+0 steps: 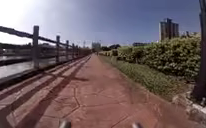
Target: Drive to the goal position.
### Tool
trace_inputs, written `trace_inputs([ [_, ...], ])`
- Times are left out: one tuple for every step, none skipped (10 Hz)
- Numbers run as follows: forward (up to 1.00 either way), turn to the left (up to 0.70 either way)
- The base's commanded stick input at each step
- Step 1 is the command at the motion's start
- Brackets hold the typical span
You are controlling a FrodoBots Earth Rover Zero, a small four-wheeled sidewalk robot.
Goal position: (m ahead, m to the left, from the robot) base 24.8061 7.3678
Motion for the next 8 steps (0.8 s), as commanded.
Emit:
trace_inputs([
  [0.5, 0.4],
  [0.5, 0.5],
  [0.5, 0.5],
  [0.5, 0.19],
  [0.5, 0.0],
  [0.5, 0.0],
  [0.5, 0.0],
  [0.5, 0.0],
])
